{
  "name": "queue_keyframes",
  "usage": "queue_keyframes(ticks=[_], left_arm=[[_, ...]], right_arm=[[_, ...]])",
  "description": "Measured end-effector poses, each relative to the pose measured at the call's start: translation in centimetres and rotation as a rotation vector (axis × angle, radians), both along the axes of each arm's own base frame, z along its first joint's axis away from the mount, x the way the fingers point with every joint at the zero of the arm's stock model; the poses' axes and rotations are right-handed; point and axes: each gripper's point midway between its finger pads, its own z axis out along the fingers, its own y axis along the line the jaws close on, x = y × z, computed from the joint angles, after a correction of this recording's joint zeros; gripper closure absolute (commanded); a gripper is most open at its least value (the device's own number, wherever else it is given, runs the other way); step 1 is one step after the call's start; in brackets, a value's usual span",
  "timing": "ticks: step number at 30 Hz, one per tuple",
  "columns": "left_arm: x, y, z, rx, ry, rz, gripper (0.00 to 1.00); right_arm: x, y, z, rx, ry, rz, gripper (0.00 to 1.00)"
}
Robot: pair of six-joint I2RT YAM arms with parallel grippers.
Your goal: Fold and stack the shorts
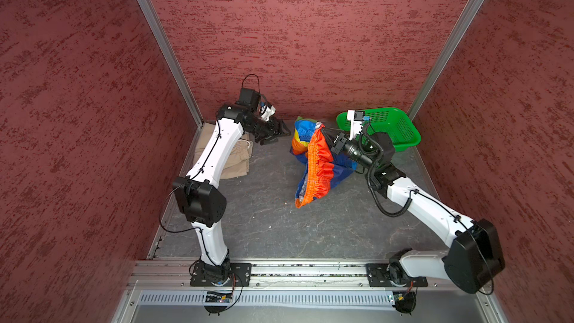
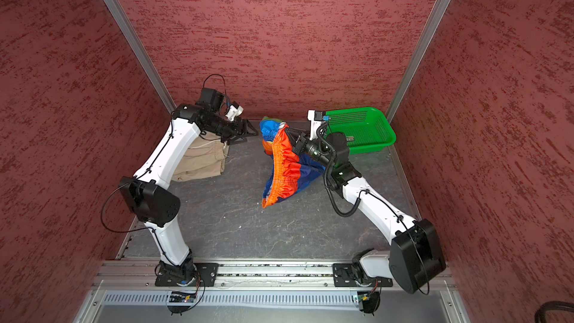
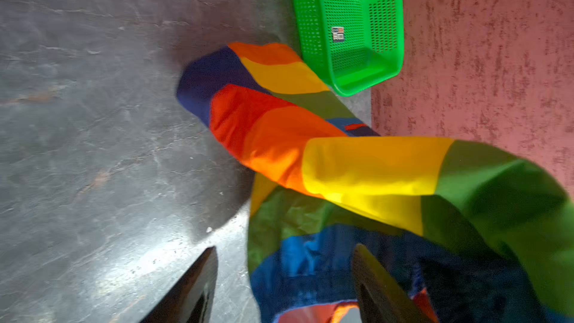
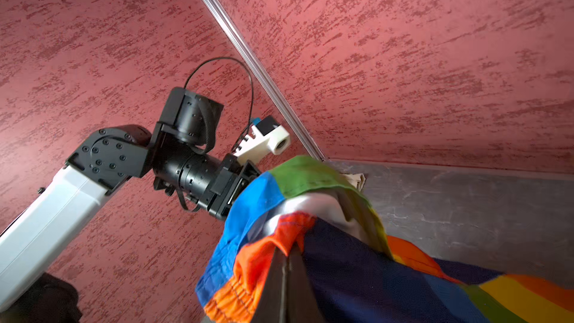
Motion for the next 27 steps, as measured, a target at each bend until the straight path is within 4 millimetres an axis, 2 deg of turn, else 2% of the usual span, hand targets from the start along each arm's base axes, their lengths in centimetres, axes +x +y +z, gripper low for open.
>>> queue_keyframes(ticks=[2, 3, 4, 5, 8, 11, 14, 16, 18, 21, 23, 25, 26, 27], left_arm=[[-1.4, 0.6, 0.2, -0.047, -0.015, 0.020, 0.51], [-2.1, 0.5, 0.4, -0.072, -0.028, 0.019, 0.43], [-3.1, 0.0, 1.0, -0.120, -0.051, 0.010, 0.30], [-3.9, -0.7, 1.6, -0.173, -0.073, -0.002, 0.24], [-5.5, -3.4, 3.3, -0.311, -0.112, -0.062, 0.16], [-5.0, -6.4, 3.9, -0.380, -0.128, -0.126, 0.10], [-4.2, -8.5, 2.9, -0.408, -0.109, -0.163, 0.11], [-3.4, -9.4, 2.1, -0.415, -0.077, -0.168, 0.17], [-1.9, -10.1, 1.9, -0.418, -0.084, -0.165, 0.24], [-0.1, -10.4, 1.4, -0.403, -0.095, -0.138, 0.40], [0.4, -10.3, 2.1, -0.402, -0.119, -0.128, 0.51], [0.6, -10.5, 3.2, -0.415, -0.142, -0.132, 0.47], [0.6, -10.6, 3.6, -0.420, -0.153, -0.136, 0.40], [0.6, -10.7, 3.8, -0.426, -0.159, -0.139, 0.28]], right_arm=[[0.6, 0.3, -1.1, 0.000, 0.034, 0.000, 1.00], [0.9, 0.4, -1.6, -0.002, 0.051, 0.001, 1.00], [1.2, 0.6, -2.3, -0.003, 0.069, 0.001, 1.00], [1.4, 0.7, -2.8, -0.006, 0.084, 0.001, 1.00], [1.7, 0.8, -3.7, -0.011, 0.112, 0.001, 1.00], [1.7, 0.8, -3.7, -0.008, 0.115, -0.001, 1.00], [1.8, 0.8, -3.7, -0.008, 0.116, -0.004, 1.00], [1.8, 0.8, -3.7, -0.004, 0.119, -0.005, 1.00], [1.8, 0.8, -3.7, 0.001, 0.123, -0.005, 1.00], [1.8, 0.8, -3.6, 0.004, 0.126, -0.004, 1.00], [1.8, 0.8, -3.6, 0.004, 0.126, -0.004, 1.00], [1.8, 0.7, -3.5, 0.006, 0.122, -0.005, 1.00], [1.8, 0.7, -3.5, 0.007, 0.120, -0.005, 1.00], [1.8, 0.7, -3.5, 0.007, 0.119, -0.006, 1.00]])
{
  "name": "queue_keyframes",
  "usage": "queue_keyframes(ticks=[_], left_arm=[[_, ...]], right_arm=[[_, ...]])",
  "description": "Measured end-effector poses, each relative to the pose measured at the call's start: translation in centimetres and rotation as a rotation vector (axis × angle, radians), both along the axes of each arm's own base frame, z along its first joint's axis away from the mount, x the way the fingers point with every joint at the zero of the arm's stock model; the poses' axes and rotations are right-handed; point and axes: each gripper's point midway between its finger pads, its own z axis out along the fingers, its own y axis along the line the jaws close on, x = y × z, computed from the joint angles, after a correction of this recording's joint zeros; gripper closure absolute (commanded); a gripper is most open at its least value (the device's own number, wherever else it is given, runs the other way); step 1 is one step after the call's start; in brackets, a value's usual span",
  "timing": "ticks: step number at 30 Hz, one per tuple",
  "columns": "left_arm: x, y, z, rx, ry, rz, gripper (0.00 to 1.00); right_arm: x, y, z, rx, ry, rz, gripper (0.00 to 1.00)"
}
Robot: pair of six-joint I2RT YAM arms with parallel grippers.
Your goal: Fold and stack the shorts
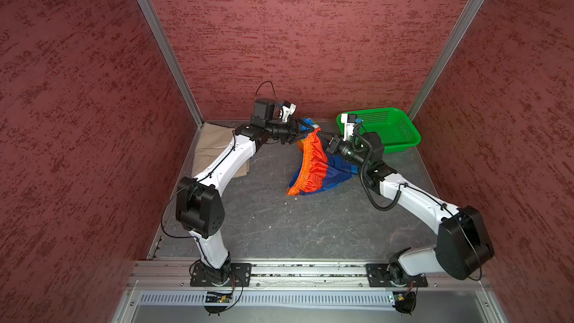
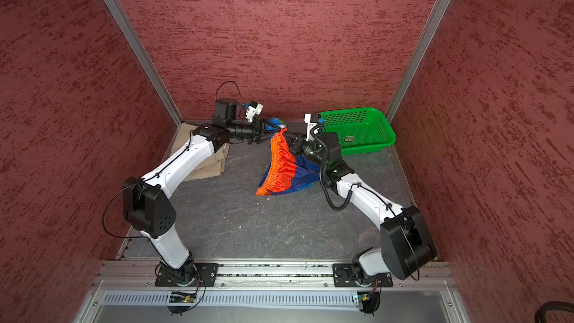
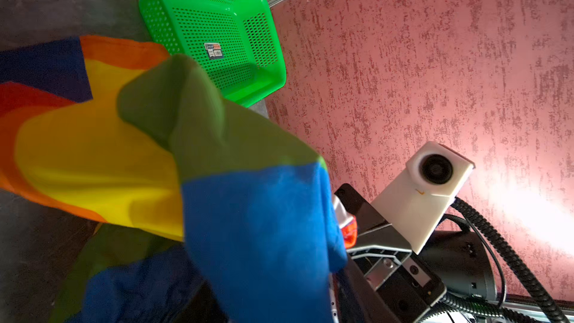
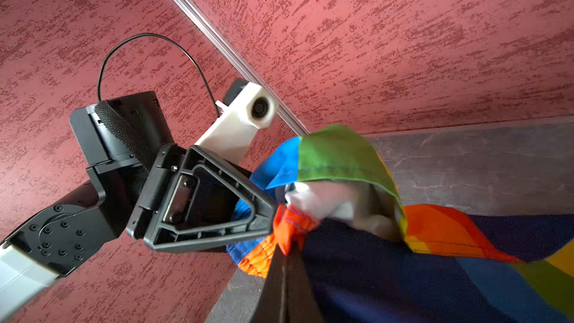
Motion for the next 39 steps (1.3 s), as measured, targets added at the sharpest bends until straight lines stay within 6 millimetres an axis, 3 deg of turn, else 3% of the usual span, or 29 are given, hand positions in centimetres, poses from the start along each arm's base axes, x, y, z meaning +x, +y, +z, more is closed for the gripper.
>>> queue_keyframes(ticks=[2, 4, 9, 15, 20, 25, 30, 39], left_arm=[[-0.2, -0.2, 0.1, -0.005, 0.008, -0.003, 0.17], [-0.4, -0.3, -0.1, 0.000, 0.023, -0.007, 0.12], [-2.0, 0.9, -0.8, 0.067, 0.044, 0.026, 0.12], [-3.8, 1.9, 1.4, 0.078, -0.001, 0.036, 0.13], [-4.0, 1.1, -0.3, 0.098, 0.042, 0.016, 0.13], [-4.3, 0.1, -1.9, 0.116, 0.088, -0.008, 0.35], [-4.2, -0.2, -2.2, 0.110, 0.108, -0.011, 0.42], [-3.6, -0.2, -0.8, 0.103, 0.087, 0.003, 0.95]], right_arm=[[0.1, 0.0, -0.1, -0.001, 0.001, -0.001, 1.00], [0.2, 0.0, -0.4, -0.005, 0.008, -0.003, 1.00], [1.4, 0.5, -1.6, -0.013, 0.026, -0.011, 1.00], [2.0, 0.7, -1.5, -0.010, 0.021, -0.012, 1.00], [2.2, 0.6, -0.9, -0.008, 0.006, -0.020, 1.00], [2.7, 0.4, -1.1, -0.013, 0.008, -0.031, 1.00], [3.0, 0.4, -1.0, -0.010, 0.004, -0.036, 1.00], [3.2, 0.2, -0.8, 0.000, -0.009, -0.042, 1.00]])
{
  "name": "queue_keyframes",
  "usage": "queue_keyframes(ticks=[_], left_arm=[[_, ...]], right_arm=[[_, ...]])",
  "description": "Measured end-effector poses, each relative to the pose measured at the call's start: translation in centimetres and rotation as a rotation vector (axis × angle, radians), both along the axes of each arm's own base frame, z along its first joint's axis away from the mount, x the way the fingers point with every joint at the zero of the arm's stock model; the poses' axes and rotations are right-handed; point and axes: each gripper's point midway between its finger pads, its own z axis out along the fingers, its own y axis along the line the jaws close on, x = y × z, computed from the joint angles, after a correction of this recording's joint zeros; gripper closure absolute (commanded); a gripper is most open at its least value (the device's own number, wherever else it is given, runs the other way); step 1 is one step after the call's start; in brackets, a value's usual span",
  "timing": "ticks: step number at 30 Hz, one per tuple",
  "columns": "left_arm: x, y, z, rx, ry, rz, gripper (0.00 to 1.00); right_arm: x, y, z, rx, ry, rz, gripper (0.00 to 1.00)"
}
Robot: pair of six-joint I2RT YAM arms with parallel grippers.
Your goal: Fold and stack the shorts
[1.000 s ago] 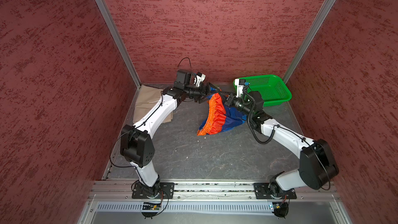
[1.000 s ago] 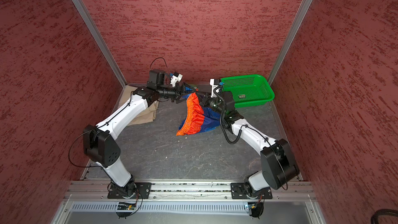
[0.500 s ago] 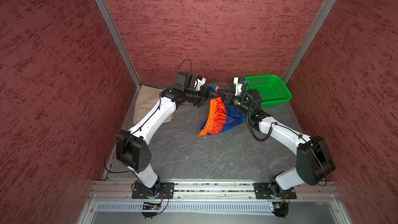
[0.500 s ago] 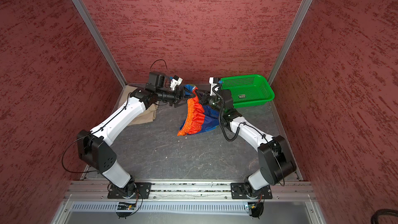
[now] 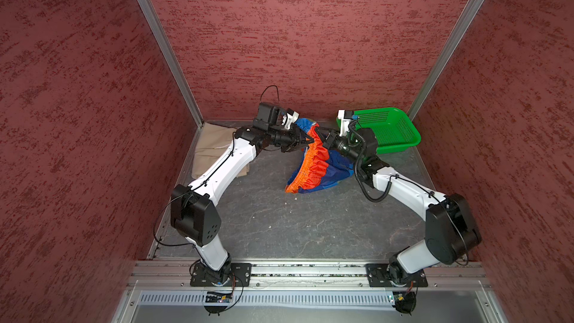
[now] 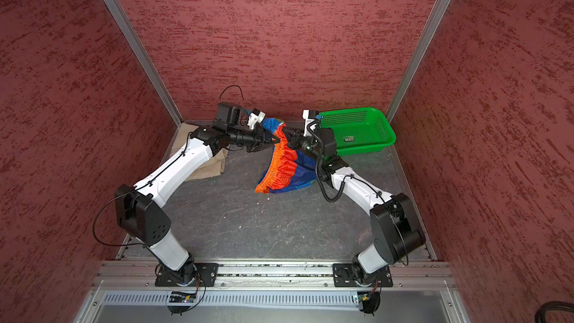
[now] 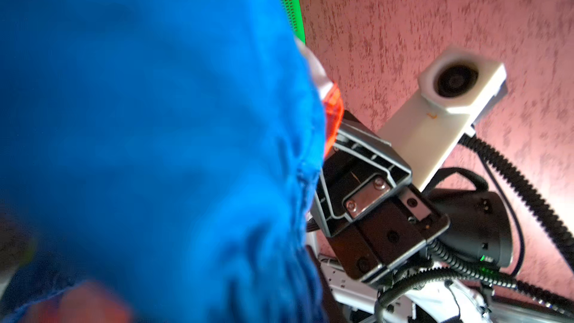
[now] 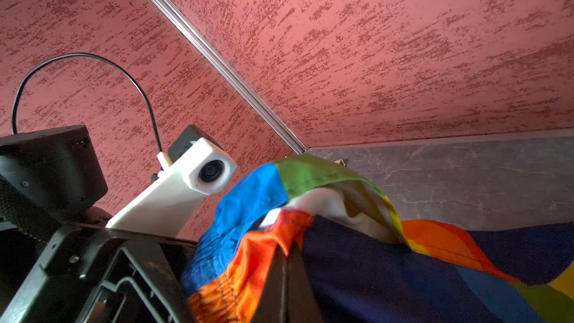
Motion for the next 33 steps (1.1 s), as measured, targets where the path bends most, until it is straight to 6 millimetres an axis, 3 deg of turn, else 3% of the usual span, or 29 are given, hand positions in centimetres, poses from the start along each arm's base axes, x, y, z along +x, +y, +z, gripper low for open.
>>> queue_keyframes(ticks=[2, 5, 6, 8, 11, 14, 19, 22, 23, 25, 30, 33], left_arm=[[0.2, 0.2, 0.4, 0.003, -0.008, 0.004, 1.00], [0.7, 0.9, 0.8, 0.011, -0.008, 0.017, 1.00], [1.0, 1.2, 0.9, 0.014, -0.009, 0.023, 1.00], [1.7, 2.2, 1.1, 0.034, -0.004, 0.034, 1.00], [3.0, 4.2, 1.9, 0.082, -0.027, 0.063, 1.00], [3.2, 6.1, 3.1, 0.139, -0.068, 0.089, 1.00], [1.9, 6.9, 3.9, 0.190, -0.103, 0.068, 1.00], [1.3, 7.2, 4.3, 0.226, -0.118, 0.049, 1.00], [1.2, 7.4, 5.0, 0.238, -0.135, 0.046, 1.00], [1.3, 7.6, 6.8, 0.251, -0.186, 0.047, 1.00], [0.7, 8.1, 11.4, 0.237, -0.314, 0.063, 1.00], [0.4, 8.1, 13.2, 0.213, -0.364, 0.069, 1.00]], right_arm=[[0.0, 0.0, 0.1, 0.003, -0.004, 0.000, 1.00], [-0.5, -0.2, -0.4, 0.005, -0.001, 0.001, 0.97], [-0.8, -0.3, -0.6, 0.005, 0.002, 0.004, 0.85], [-1.8, -0.6, -1.2, 0.002, 0.006, 0.010, 0.50], [-3.4, -1.6, -2.3, -0.024, 0.020, -0.002, 0.29], [-4.3, -2.6, -3.2, -0.054, 0.025, -0.030, 0.28], [-4.5, -2.7, -5.6, -0.084, 0.074, -0.033, 0.35], [-4.3, -3.1, -7.8, -0.136, 0.132, -0.053, 0.20], [-4.2, -3.5, -8.2, -0.160, 0.140, -0.072, 0.13], [-4.1, -4.3, -8.7, -0.208, 0.142, -0.115, 0.07], [-2.4, -4.8, -8.2, -0.253, 0.122, -0.178, 0.13], [-1.1, -2.1, -10.2, -0.233, 0.150, -0.152, 0.20]])
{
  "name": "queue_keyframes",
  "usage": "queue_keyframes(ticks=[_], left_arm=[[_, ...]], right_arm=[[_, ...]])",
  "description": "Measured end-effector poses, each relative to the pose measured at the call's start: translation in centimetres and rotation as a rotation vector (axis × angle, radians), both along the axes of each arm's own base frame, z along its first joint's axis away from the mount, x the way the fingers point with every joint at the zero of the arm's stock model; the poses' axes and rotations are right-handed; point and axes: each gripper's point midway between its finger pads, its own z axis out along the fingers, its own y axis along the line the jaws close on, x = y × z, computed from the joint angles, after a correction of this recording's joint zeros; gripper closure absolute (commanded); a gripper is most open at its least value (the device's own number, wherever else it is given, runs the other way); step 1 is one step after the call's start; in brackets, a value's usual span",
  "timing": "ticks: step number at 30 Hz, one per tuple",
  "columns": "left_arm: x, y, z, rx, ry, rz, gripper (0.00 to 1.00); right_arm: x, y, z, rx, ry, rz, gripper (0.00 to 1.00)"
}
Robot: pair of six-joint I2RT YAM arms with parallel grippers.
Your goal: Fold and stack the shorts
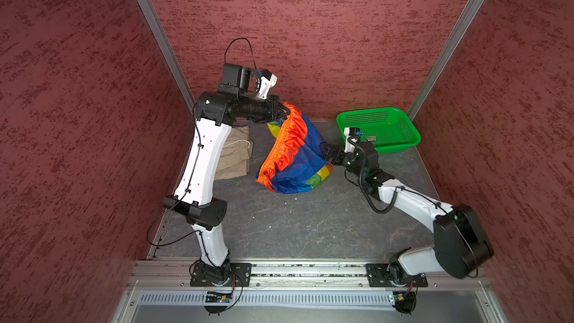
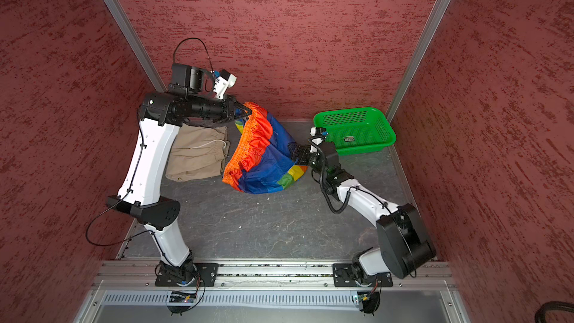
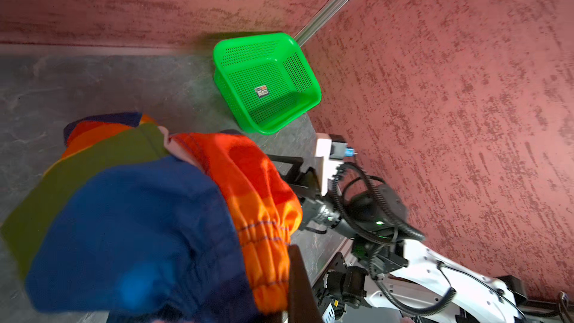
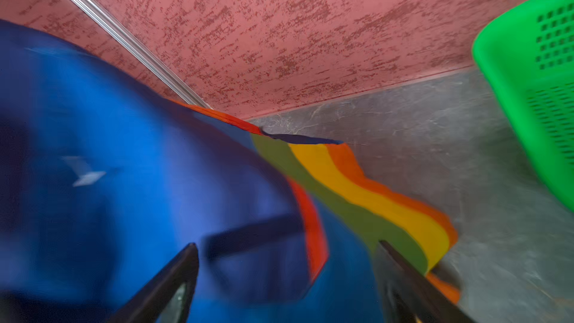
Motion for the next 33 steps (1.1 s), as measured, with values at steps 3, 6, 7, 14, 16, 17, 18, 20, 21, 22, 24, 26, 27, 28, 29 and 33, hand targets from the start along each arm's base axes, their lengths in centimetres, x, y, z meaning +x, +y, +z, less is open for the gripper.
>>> queue_keyframes(ticks=[3, 6, 7, 14, 16, 17, 18, 20, 21, 22, 24, 26, 27, 28, 29, 33], left_arm=[[0.2, -0.4, 0.8, -0.035, -0.018, -0.011, 1.00], [0.9, -0.8, 1.7, -0.097, -0.018, -0.029, 1.00], [1.4, -0.8, 2.2, -0.125, -0.022, -0.035, 1.00], [5.0, -0.7, 4.1, -0.303, -0.017, -0.088, 1.00], [5.1, -1.2, 4.2, -0.339, 0.006, -0.124, 1.00], [5.0, -1.5, 4.4, -0.353, 0.014, -0.141, 1.00], [4.7, -1.6, 4.6, -0.367, 0.024, -0.158, 1.00], [4.1, -2.1, 5.3, -0.392, 0.026, -0.199, 1.00], [3.7, -2.3, 5.8, -0.407, 0.018, -0.220, 1.00], [3.4, -2.5, 6.2, -0.420, 0.012, -0.240, 1.00], [2.6, -3.0, 7.0, -0.450, 0.008, -0.283, 1.00], [1.9, -3.5, 7.8, -0.476, 0.004, -0.328, 1.00], [1.6, -3.6, 8.2, -0.486, -0.002, -0.346, 1.00], [1.3, -3.8, 8.6, -0.493, -0.011, -0.363, 1.00], [1.1, -3.9, 8.8, -0.498, -0.016, -0.374, 1.00], [0.5, -3.9, 9.5, -0.509, -0.029, -0.399, 1.00]], right_arm=[[-1.4, 7.2, -4.2, -0.006, 0.076, 0.134, 0.24], [-5.4, 14.4, -6.9, 0.014, 0.115, 0.303, 0.24], [-7.0, 16.0, -7.4, 0.024, 0.126, 0.355, 0.24], [-8.5, 12.0, -5.1, 0.055, 0.088, 0.314, 0.17], [-7.6, 7.8, -2.5, 0.054, 0.033, 0.217, 0.17], [-7.3, 6.2, -1.2, 0.057, 0.003, 0.177, 0.17], [-6.8, 3.7, 0.6, 0.060, -0.040, 0.114, 0.18], [-6.1, -0.4, 3.2, 0.059, -0.109, 0.006, 0.18], [-5.9, -2.6, 4.4, 0.055, -0.140, -0.057, 0.18], [-5.6, -4.5, 5.2, 0.044, -0.163, -0.111, 0.18], [-5.2, -7.5, 5.9, 0.018, -0.182, -0.195, 0.17], [-4.6, -9.8, 5.6, -0.019, -0.169, -0.254, 0.16], [-4.2, -10.7, 5.0, -0.041, -0.146, -0.277, 0.15], [-3.6, -11.6, 4.3, -0.058, -0.118, -0.302, 0.13], [-3.2, -12.4, 3.6, -0.070, -0.095, -0.323, 0.12], [-1.3, -16.0, 1.2, -0.038, 0.005, -0.388, 0.09]])
